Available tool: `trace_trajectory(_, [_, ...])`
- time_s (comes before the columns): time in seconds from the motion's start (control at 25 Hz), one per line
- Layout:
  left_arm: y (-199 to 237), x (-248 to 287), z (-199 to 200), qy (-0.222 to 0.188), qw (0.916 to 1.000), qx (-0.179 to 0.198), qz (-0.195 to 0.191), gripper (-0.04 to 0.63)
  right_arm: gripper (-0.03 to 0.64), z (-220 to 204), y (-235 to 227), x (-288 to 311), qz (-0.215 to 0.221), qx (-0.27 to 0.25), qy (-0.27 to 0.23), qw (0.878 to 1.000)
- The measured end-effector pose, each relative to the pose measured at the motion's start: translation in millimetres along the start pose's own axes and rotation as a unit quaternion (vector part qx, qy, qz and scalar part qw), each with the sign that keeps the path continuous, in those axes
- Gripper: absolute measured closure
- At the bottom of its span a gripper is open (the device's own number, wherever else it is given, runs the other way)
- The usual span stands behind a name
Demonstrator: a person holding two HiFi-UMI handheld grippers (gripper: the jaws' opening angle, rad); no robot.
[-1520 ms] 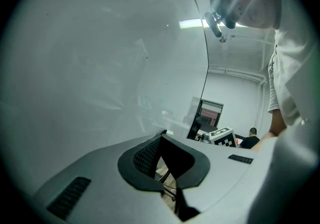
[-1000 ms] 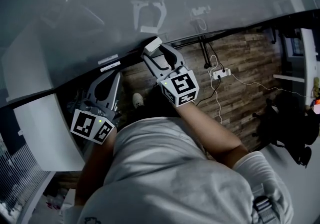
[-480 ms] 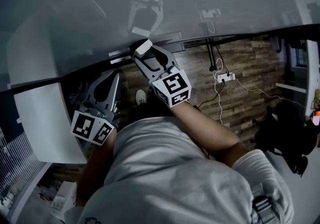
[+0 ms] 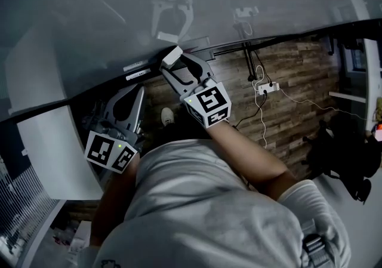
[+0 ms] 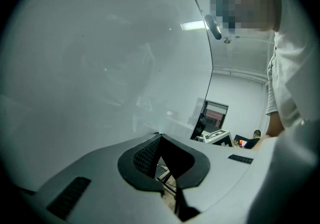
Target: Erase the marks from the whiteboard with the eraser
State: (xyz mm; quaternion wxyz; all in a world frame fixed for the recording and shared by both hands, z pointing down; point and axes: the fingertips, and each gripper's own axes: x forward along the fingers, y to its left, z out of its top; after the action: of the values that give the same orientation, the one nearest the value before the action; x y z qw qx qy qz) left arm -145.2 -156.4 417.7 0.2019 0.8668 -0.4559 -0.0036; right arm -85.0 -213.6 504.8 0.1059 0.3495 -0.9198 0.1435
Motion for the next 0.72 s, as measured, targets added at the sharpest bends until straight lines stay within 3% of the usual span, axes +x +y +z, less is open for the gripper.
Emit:
trace_trajectory(0.48, [-18.0,40.7,-4.2,0.017,0.9996,0.004,-0.024,0.589,0.385,-7.2,-76.2,-38.6,-0.064,0.011,0.005,0.998])
trace_trajectory(0.72, [-15.2,36.9,-5.7,0.015,0.9996,0.004,-0.023,0.589,0.384,-6.1,-84.7,-42.7,-0.083,0.016,0.003,0.996])
